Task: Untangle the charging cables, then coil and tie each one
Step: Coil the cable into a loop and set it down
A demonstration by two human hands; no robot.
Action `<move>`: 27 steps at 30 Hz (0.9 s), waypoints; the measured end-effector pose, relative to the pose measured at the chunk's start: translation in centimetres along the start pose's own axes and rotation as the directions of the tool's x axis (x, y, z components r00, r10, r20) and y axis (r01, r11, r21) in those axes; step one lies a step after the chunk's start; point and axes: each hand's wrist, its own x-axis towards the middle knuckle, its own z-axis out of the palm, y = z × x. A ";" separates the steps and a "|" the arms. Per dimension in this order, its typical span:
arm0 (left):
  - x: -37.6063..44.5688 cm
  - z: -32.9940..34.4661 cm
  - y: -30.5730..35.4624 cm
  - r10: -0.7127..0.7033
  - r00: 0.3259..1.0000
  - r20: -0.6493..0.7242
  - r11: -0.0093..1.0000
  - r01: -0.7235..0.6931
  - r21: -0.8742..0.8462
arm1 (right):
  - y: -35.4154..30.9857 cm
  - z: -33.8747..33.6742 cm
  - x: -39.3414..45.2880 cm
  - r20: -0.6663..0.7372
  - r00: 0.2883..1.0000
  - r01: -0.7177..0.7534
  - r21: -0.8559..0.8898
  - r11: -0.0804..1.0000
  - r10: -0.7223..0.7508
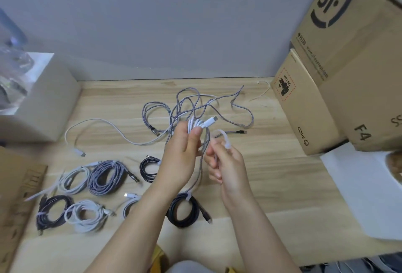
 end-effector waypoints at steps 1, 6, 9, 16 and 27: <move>-0.2 -0.3 0.1 0.041 0.999 0.008 0.997 -0.042 0.072 | 0.1 0.1 -0.3 -0.016 1.000 0.010 -0.017 1.000 -0.011; -1.1 -0.9 1.6 0.120 0.989 0.085 0.981 -0.132 0.145 | 0.3 0.1 -1.3 -0.206 0.961 0.145 -0.190 0.971 -0.184; -1.5 -1.1 2.2 0.114 0.988 0.107 0.980 -0.130 0.153 | 0.4 -0.2 -1.5 -0.308 0.910 0.186 -0.295 0.937 -0.277; -1.6 -1.2 2.2 0.081 0.982 0.171 0.985 -0.105 0.134 | 0.4 0.0 -2.0 -0.339 0.851 0.217 -0.469 0.856 -0.402; -2.0 -0.9 2.2 0.153 0.973 0.176 0.962 -0.187 0.200 | -0.3 0.8 -2.8 -0.361 0.828 0.271 -0.412 0.870 -0.429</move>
